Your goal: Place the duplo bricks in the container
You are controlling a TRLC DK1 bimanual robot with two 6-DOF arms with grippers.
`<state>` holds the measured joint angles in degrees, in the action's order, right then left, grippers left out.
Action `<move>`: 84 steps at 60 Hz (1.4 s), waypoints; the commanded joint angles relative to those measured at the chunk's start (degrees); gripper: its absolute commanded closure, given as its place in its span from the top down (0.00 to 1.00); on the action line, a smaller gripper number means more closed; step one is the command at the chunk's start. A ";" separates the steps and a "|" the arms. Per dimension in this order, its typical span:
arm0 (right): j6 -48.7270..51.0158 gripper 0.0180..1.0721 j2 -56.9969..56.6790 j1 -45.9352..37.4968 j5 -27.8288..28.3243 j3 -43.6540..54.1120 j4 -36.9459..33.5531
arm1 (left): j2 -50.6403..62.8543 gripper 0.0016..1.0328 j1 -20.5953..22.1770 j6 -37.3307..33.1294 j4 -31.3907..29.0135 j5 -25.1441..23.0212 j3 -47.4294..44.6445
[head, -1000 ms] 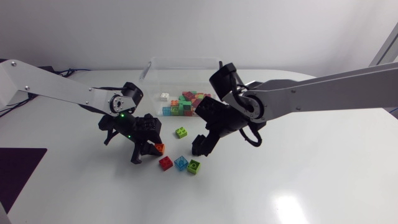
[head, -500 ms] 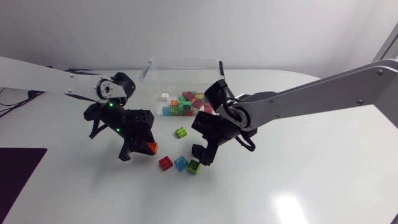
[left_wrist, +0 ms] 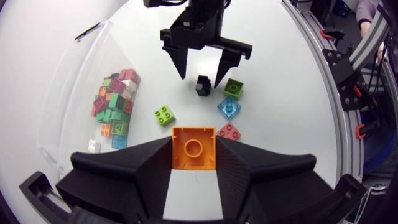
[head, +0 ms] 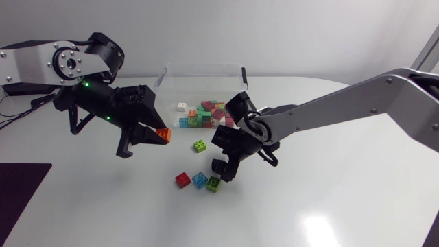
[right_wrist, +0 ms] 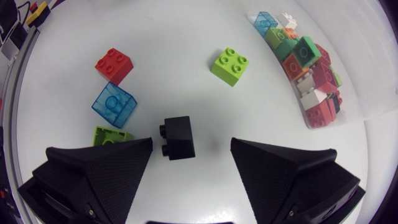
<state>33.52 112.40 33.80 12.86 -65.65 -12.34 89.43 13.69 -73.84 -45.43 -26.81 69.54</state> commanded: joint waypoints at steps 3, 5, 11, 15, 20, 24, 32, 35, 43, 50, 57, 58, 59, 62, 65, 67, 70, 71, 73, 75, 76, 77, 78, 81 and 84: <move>1.81 0.67 2.91 0.83 0.76 -1.33 0.47 | -1.01 0.16 0.54 1.86 -0.80 -0.97 2.53; 1.99 0.56 3.18 1.09 1.02 -1.33 0.82 | -1.01 0.16 0.46 2.39 -0.80 -1.67 3.24; 2.17 0.44 4.14 1.79 1.11 -1.41 1.26 | -0.75 0.16 0.11 3.88 -0.27 -2.37 4.99; 2.17 0.42 4.58 1.97 1.20 -1.41 1.35 | -0.31 0.16 0.11 4.85 0.52 -2.55 5.70; 1.81 0.33 4.50 2.06 1.73 -1.41 1.62 | 0.48 0.16 -0.25 7.49 3.33 -3.16 7.01; 1.55 0.29 3.88 1.97 1.73 -1.33 1.53 | 1.63 0.16 -1.21 12.14 7.02 -4.04 8.77; 0.67 0.29 1.24 0.92 1.73 -1.15 0.47 | 4.44 0.16 -1.92 16.28 10.54 -4.39 12.20; 0.50 0.28 0.28 0.65 1.73 -1.15 -0.49 | 5.67 0.16 -2.09 18.12 12.03 -4.39 13.26; -0.29 0.28 -2.71 0.04 1.90 -0.45 -1.90 | 9.27 0.16 -1.92 20.85 14.40 -4.39 16.07; -0.73 0.28 -5.26 -0.32 2.08 0.17 -3.31 | 13.23 0.16 -1.83 23.48 15.99 -4.39 19.41; -1.00 0.28 -8.42 -0.93 2.08 -0.53 -5.33 | 18.06 0.17 -2.18 27.96 18.62 -4.22 23.89; -1.09 0.28 -9.13 -1.11 2.17 -0.71 -5.86 | 18.94 0.17 -2.36 29.02 19.33 -4.22 24.68; -1.09 0.28 -9.48 -1.19 2.17 -0.97 -6.12 | 19.56 0.17 -2.36 29.63 19.77 -4.13 25.21; -1.44 0.28 -10.97 -1.55 2.34 -1.85 -7.44 | 21.40 0.17 -2.53 31.04 20.21 -3.60 27.49; -1.53 0.28 -12.38 -1.99 2.69 -2.91 -8.84 | 23.51 0.17 -2.53 33.33 21.00 -3.08 29.95; -1.53 0.28 -13.35 -2.25 2.69 -3.43 -9.37 | 24.92 0.17 -2.36 34.56 21.44 -2.37 31.62; -1.79 0.28 -14.31 -2.51 2.78 -4.49 -10.51 | 26.59 0.17 -2.09 35.44 21.79 -1.32 33.65; -1.88 0.28 -14.49 -2.60 2.78 -4.84 -10.86 | 26.94 0.17 -2.09 35.79 22.05 -1.23 34.09; -2.40 0.28 -14.84 -2.86 2.78 -5.72 -11.48 | 28.26 0.18 -2.00 37.98 23.54 -0.35 35.49; -2.67 0.28 -15.10 -2.95 2.78 -6.16 -11.48 | 28.96 0.22 -2.09 39.30 24.16 0.18 36.37; -2.76 0.28 -15.10 -3.04 2.78 -6.25 -11.48 | 29.05 0.23 -2.09 39.48 24.16 0.18 36.46; -3.11 0.28 -15.19 -3.13 2.78 -6.77 -11.57 | 29.84 0.32 -2.18 40.36 24.25 0.35 37.43; -3.28 0.28 -15.28 -3.22 2.69 -6.95 -11.48 | 30.10 0.39 -2.27 40.71 24.34 0.53 37.78; -4.16 0.28 -15.54 -3.48 2.78 -7.92 -11.57 | 30.19 0.70 -2.36 42.03 24.95 2.11 37.95; -5.22 0.28 -15.72 -3.83 2.69 -9.15 -11.48 | 29.58 0.96 -2.53 43.87 26.80 3.78 36.81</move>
<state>30.37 97.60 30.65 15.22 -72.73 -22.83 118.15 11.73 -33.93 -20.32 -24.49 105.19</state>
